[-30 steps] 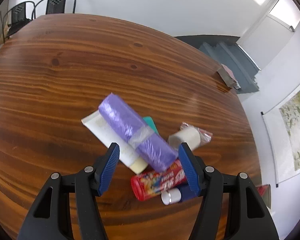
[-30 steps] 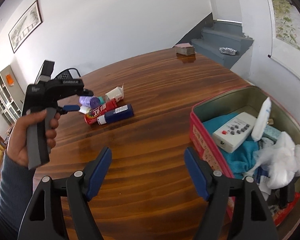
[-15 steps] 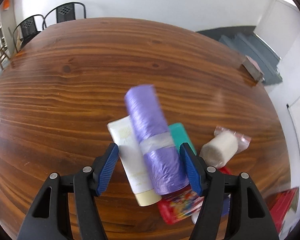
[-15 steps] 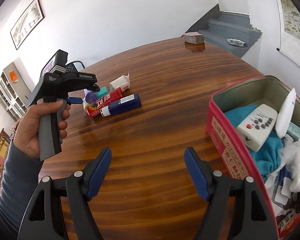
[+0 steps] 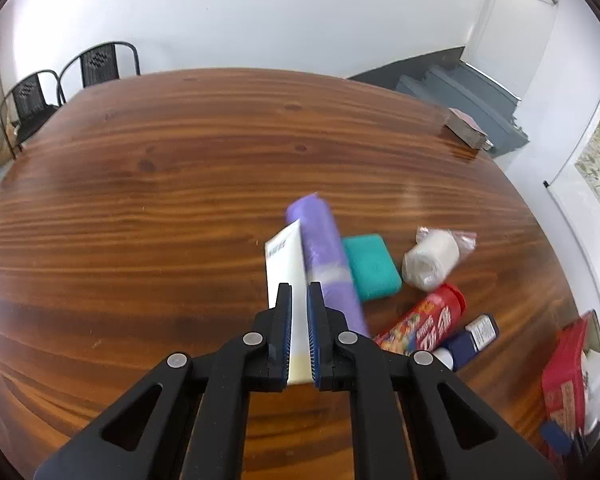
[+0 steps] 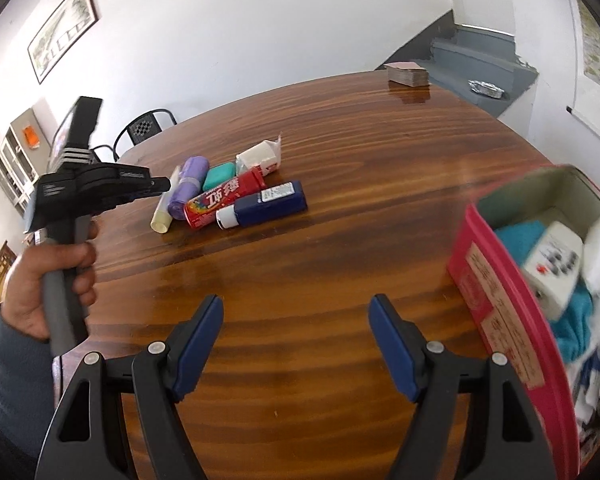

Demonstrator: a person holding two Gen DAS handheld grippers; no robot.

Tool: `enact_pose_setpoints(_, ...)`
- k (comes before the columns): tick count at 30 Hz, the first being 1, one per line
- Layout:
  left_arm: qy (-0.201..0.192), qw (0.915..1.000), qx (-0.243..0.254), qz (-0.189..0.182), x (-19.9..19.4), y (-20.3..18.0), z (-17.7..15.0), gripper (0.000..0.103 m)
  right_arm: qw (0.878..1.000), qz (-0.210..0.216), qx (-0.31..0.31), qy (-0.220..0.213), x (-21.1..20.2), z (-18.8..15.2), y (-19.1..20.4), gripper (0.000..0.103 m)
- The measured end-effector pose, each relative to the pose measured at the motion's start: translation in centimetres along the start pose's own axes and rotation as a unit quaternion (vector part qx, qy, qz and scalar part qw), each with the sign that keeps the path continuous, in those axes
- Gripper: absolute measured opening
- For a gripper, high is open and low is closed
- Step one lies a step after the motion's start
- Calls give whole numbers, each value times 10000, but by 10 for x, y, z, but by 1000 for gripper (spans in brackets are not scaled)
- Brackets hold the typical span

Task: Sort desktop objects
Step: 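Grasp the white cream tube with the left tool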

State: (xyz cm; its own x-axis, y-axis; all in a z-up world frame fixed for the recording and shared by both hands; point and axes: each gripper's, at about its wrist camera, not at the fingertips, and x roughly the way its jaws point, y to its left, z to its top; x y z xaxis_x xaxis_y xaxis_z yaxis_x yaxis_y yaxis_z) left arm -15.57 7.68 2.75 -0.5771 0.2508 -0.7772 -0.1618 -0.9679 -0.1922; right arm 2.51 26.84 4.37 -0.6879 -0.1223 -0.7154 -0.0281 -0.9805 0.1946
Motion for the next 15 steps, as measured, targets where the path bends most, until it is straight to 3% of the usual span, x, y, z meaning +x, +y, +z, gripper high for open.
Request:
enact_pose_setpoints(4,178,9995,-47,-237,5,10,-3,9,9998,-136,-147,-1,14,15,7,79)
enact_pose_setpoints(7,325,9984,-310,-352,6,21,1,20,9996,-234,-121,30,27,27,9,79)
enact_pose_setpoints(15,366,9979,-371,-373,9,20,1,28,9996,-200,74,158,45,30,8,79)
